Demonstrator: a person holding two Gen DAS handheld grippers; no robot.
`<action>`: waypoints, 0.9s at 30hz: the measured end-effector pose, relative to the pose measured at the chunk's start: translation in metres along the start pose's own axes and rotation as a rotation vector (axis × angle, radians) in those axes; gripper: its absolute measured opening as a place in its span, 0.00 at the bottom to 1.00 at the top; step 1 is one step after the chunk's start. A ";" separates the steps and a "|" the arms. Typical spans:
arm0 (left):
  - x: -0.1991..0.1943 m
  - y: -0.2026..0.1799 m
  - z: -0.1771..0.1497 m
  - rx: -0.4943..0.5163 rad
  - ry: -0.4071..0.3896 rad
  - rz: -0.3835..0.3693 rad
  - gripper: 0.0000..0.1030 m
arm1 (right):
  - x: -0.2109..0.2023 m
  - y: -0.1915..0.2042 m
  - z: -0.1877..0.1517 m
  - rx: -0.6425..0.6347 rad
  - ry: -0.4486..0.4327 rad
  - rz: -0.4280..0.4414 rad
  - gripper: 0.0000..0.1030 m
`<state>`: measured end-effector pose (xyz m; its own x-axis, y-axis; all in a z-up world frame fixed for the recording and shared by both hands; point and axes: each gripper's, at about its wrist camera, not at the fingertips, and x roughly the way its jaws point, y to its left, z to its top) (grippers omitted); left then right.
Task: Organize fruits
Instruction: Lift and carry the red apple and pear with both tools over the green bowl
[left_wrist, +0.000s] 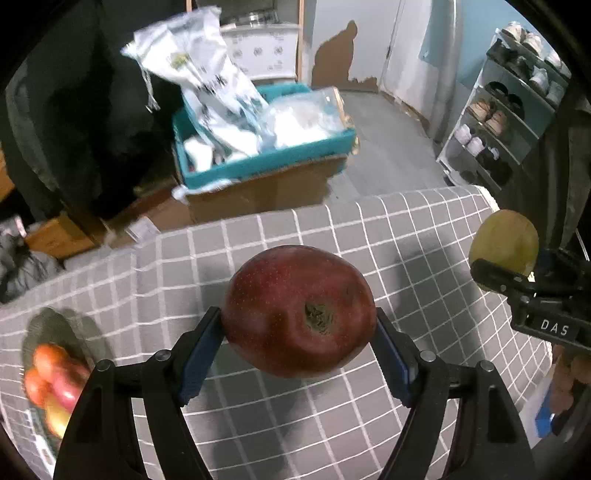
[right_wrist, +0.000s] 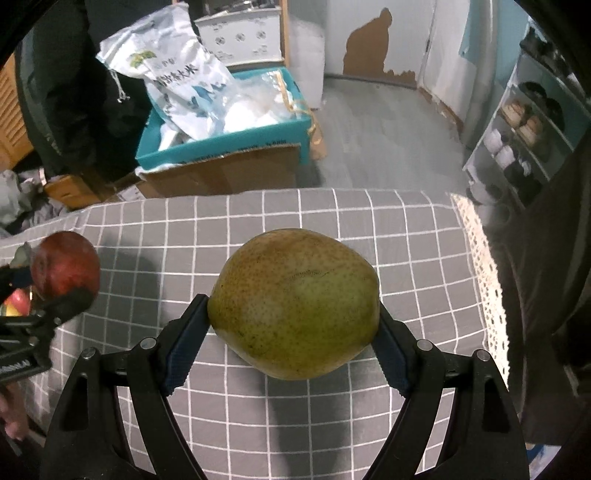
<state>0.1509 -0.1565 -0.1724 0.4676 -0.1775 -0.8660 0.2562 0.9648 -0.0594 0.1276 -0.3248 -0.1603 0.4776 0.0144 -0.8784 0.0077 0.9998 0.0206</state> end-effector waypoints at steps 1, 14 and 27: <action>-0.007 0.002 -0.001 0.000 -0.014 0.006 0.77 | -0.003 0.003 0.000 -0.002 -0.008 0.003 0.80; -0.079 0.024 -0.009 -0.046 -0.139 0.036 0.77 | -0.061 0.032 0.000 -0.041 -0.125 0.034 0.80; -0.131 0.037 -0.027 -0.045 -0.227 0.065 0.77 | -0.106 0.065 -0.005 -0.104 -0.217 0.073 0.80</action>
<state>0.0760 -0.0922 -0.0743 0.6615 -0.1484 -0.7351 0.1834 0.9825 -0.0333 0.0733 -0.2608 -0.0678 0.6509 0.0943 -0.7533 -0.1188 0.9927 0.0216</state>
